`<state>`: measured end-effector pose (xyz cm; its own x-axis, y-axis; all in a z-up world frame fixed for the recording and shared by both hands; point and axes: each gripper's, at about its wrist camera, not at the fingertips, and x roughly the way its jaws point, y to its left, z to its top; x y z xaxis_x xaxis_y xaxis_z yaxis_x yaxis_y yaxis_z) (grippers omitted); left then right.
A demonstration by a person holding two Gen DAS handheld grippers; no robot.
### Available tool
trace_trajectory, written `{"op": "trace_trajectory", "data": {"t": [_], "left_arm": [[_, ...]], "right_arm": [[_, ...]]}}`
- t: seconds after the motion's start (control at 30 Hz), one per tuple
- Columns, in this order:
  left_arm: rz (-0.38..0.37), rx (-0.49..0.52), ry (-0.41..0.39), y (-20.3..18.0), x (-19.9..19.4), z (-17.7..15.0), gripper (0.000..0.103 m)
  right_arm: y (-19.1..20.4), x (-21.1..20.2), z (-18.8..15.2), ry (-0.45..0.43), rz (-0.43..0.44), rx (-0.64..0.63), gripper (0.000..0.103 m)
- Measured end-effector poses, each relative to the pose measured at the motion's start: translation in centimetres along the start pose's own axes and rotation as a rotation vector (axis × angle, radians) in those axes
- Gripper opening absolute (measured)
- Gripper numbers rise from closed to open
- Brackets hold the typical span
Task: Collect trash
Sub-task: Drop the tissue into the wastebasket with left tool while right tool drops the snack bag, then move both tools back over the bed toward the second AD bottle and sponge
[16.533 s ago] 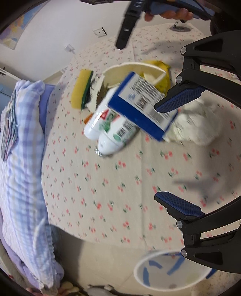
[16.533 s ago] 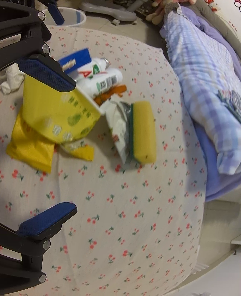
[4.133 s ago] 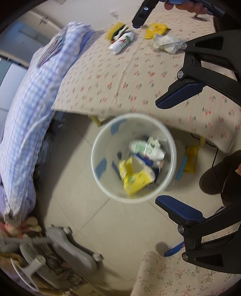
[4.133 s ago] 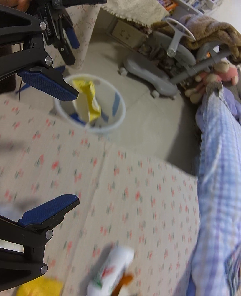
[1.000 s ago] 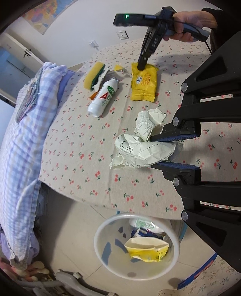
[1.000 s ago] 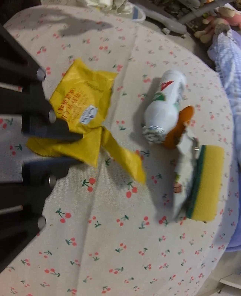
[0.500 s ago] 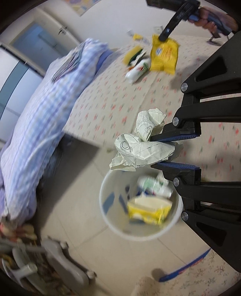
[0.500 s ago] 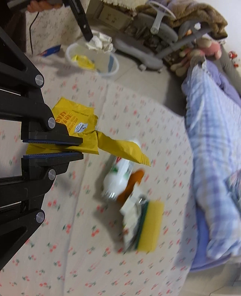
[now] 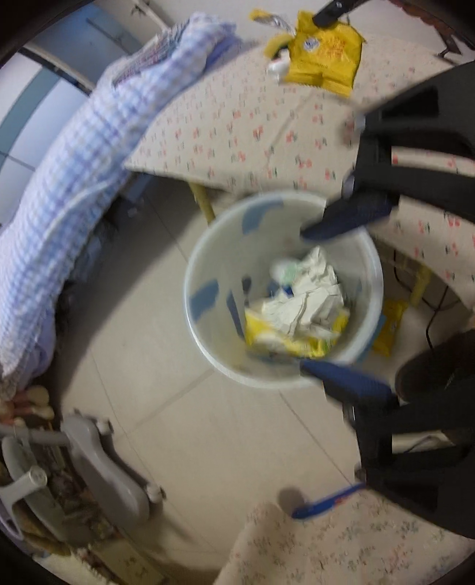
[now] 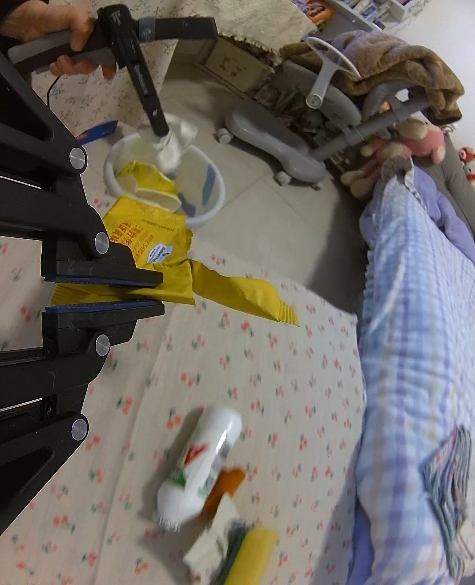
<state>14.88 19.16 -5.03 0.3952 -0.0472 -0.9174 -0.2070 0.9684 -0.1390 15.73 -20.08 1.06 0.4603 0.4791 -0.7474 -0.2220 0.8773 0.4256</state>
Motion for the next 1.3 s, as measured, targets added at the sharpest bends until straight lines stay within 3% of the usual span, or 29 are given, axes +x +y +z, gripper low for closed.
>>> {"op": "trace_trajectory", "data": {"t": [0.13, 0.6, 0.7, 0.77, 0.8, 0.83, 1.0, 1.1, 1.3], "left_arm": [[0.034, 0.027, -0.01, 0.6, -0.4, -0.6, 0.088], [0.071, 0.127, -0.019, 2.5, -2.2, -3.3, 0.088], [0.073, 0.116, -0.013, 3.1, -2.2, -3.2, 0.088], [0.075, 0.11, -0.007, 3.5, -2.1, -3.1, 0.088], [0.073, 0.107, -0.005, 3.6, -2.0, -3.0, 0.088], [0.072, 0.107, -0.003, 3.6, -2.0, -3.0, 0.088], [0.065, 0.121, 0.002, 2.7, -2.0, -3.0, 0.088], [0.054, 0.131, 0.008, 1.8, -2.0, -3.0, 0.088], [0.014, 0.143, 0.024, -0.5, -2.0, -2.9, 0.088]], "right_arm": [[1.8, 2.0, 0.3, 0.011, 0.014, -0.006, 0.006], [7.2, 9.2, 0.6, 0.039, 0.085, -0.011, 0.006], [8.3, 11.1, 0.4, 0.054, 0.133, -0.001, 0.012], [8.5, 12.1, 0.3, 0.072, 0.15, 0.015, 0.031], [8.4, 12.5, 0.2, 0.086, 0.159, 0.026, 0.048], [8.3, 12.8, 0.1, 0.093, 0.156, 0.038, 0.055], [7.9, 12.2, 0.2, 0.088, 0.091, 0.006, 0.055], [7.4, 11.0, 0.2, 0.071, 0.056, -0.005, 0.064], [5.7, 8.3, -0.1, 0.045, -0.005, -0.005, 0.071]]}}
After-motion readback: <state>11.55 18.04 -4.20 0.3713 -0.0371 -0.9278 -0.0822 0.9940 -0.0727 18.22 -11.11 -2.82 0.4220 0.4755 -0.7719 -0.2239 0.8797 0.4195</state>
